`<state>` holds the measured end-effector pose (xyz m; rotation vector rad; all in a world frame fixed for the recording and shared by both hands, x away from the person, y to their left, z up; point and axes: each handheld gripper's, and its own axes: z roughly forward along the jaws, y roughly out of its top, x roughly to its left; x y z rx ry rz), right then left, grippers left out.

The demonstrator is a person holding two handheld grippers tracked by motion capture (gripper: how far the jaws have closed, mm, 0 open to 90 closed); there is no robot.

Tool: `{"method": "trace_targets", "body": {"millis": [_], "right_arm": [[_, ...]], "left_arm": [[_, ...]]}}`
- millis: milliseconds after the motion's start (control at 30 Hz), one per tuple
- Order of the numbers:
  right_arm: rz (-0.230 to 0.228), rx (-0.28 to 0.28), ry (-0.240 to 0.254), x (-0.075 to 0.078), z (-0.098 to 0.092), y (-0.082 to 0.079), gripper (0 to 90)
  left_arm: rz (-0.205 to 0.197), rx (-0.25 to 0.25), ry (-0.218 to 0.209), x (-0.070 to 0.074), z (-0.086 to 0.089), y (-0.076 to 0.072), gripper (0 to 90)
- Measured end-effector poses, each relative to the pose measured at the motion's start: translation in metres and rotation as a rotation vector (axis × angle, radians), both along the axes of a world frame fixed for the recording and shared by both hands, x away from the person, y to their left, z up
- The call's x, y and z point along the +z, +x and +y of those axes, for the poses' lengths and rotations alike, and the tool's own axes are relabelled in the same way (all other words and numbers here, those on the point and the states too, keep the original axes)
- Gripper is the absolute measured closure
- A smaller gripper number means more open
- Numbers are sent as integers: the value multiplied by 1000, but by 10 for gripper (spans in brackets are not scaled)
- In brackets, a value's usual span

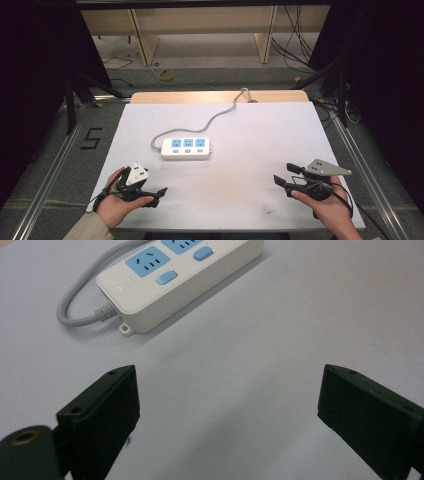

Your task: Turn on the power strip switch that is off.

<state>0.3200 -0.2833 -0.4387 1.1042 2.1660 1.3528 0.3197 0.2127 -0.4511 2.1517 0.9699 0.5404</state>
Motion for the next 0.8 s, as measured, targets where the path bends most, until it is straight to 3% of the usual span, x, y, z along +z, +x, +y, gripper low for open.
{"method": "trace_targets", "body": {"millis": [333, 633, 800], "right_arm": [[6, 1, -24, 0, 1, 0, 422], [9, -1, -28, -2, 0, 1, 415], [10, -3, -26, -2, 0, 1, 404]], "left_arm": [[-2, 28, 7, -1, 1, 2, 141], [-5, 31, 1, -1, 0, 3, 164], [-30, 32, -2, 2, -5, 4, 208]]}}
